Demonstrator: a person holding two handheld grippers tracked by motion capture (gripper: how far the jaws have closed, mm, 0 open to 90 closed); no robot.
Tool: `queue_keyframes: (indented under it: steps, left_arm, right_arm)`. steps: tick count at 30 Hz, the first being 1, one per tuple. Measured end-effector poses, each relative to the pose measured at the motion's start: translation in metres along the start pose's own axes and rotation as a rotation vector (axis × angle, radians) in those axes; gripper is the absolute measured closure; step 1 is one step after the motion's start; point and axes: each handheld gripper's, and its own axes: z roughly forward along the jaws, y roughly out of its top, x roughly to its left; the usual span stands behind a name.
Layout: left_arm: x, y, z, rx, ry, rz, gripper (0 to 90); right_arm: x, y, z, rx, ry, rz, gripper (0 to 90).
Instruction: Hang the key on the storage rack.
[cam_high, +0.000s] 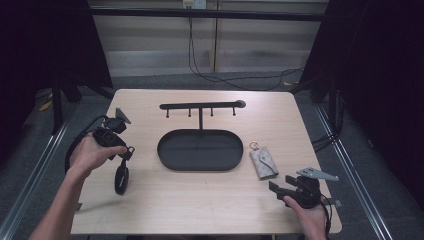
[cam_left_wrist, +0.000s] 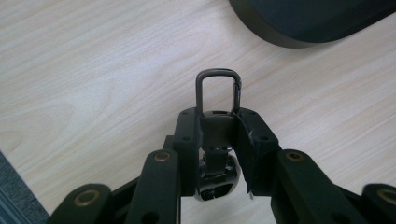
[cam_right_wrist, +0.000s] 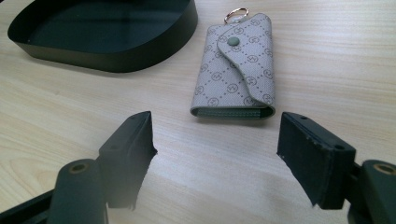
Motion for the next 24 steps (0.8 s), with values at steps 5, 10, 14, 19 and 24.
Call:
queue_keyframes:
  steps: [5,10,14,19,24]
  left_arm:
    - [-0.001,0.000,-0.013,-0.017,0.001,0.009,71.0]
    - [-0.009,0.002,-0.027,-0.027,0.027,0.026,71.0]
    - [-0.013,0.005,-0.034,-0.037,0.030,0.031,71.0]
    - [-0.019,0.007,-0.044,-0.030,0.032,0.047,71.0]
    - [-0.025,0.010,-0.052,-0.043,0.046,0.060,71.0]
  right_arm:
    - [0.000,0.000,0.000,0.000,0.001,0.002,26.8]
    - [0.000,0.000,0.000,0.001,0.000,0.005,26.8]
    - [0.000,0.000,0.000,0.000,0.000,0.003,26.8]
    - [0.000,0.000,0.000,-0.001,0.001,0.006,26.8]
    - [0.000,0.000,-0.001,-0.002,0.002,0.004,26.7]
